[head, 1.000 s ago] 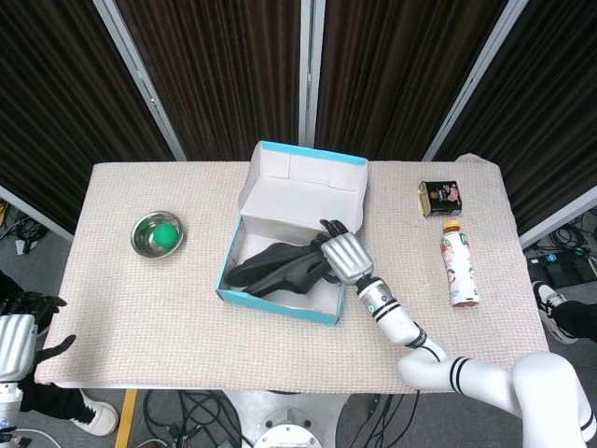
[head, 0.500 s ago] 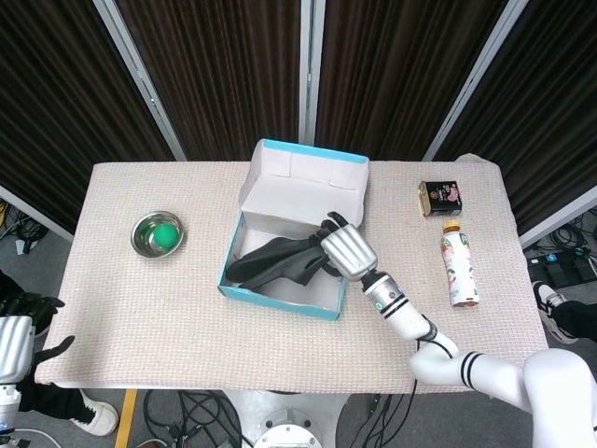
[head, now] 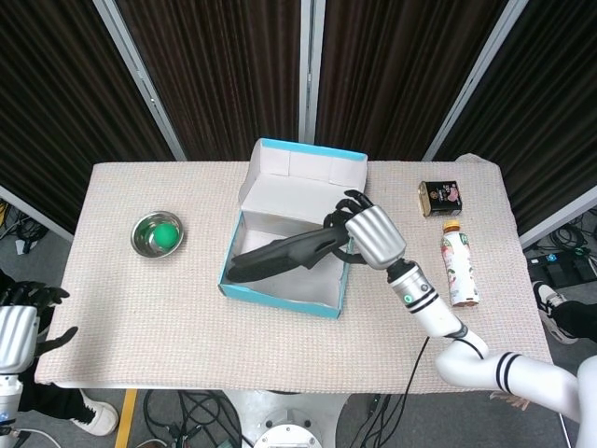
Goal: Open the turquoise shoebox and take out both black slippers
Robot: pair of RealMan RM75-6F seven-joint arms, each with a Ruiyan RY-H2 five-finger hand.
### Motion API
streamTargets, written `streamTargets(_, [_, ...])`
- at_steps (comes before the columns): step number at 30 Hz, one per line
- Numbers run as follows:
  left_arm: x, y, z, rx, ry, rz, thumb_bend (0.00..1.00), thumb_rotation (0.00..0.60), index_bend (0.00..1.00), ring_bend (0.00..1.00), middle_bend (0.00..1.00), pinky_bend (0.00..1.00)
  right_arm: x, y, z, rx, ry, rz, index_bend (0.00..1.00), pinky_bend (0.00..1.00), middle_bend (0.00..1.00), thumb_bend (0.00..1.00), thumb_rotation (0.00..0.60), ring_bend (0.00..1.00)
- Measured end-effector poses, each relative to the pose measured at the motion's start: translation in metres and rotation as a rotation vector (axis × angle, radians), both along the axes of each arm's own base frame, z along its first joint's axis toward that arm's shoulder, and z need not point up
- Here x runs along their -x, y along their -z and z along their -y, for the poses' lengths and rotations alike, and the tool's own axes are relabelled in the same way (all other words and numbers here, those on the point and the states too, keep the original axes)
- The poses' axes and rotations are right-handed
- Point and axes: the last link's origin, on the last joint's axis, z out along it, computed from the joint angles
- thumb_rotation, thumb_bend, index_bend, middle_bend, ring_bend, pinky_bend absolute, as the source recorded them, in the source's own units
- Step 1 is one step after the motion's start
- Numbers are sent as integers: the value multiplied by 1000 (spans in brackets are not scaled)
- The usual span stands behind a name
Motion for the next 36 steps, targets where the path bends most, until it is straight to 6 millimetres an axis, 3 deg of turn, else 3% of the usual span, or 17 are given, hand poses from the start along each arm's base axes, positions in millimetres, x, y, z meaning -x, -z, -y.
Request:
streamTargets(4, [-3, 1, -4, 6, 13, 0, 0, 600, 411, 275, 455, 219, 27, -30, -1, 5, 70, 17, 684, 188, 559, 707, 600, 282])
streamTargets(8, [-6, 2, -8, 6, 27, 3, 0, 600, 411, 275, 455, 219, 73, -57, 0, 19, 233, 40, 674, 188, 559, 706, 600, 280])
streamTargets(13, [-12, 3, -15, 11, 53, 0, 0, 600, 410, 275, 455, 219, 124, -68, -2, -13, 413, 108, 605, 172, 540, 703, 600, 255])
streamTargets(17, [-18, 2, -24, 18, 79, -7, 0, 600, 410, 275, 455, 219, 164, -68, 0, -18, 563, 149, 503, 131, 469, 686, 600, 190])
streamTargets(20, [-23, 2, -28, 26, 94, -7, 0, 600, 410, 275, 455, 219, 180, -56, 2, -57, 653, 199, 343, 42, 365, 599, 600, 96])
streamTargets(23, [-25, 3, -30, 38, 101, -13, 0, 600, 410, 275, 455, 219, 186, -40, 4, -121, 709, 245, 63, 0, 144, 340, 600, 3])
streamTargets(25, [-25, 3, -31, 41, 104, -21, 0, 600, 410, 275, 455, 218, 187, -33, 7, -146, 723, 267, 0, 0, 29, 182, 600, 0])
streamTargets(27, [-25, 2, -34, 44, 107, -30, 0, 600, 410, 275, 455, 218, 186, -30, 12, -154, 718, 275, 0, 0, 0, 97, 600, 0])
streamTargets(31, [-29, 0, -41, 49, 125, -43, 0, 600, 406, 275, 455, 218, 179, -34, 14, -139, 674, 270, 0, 0, 0, 56, 600, 0])
streamTargets(36, [-42, 0, -57, 73, 181, -34, 0, 600, 388, 275, 451, 219, 167, -57, 7, -111, 609, 310, 0, 0, 0, 57, 600, 0])
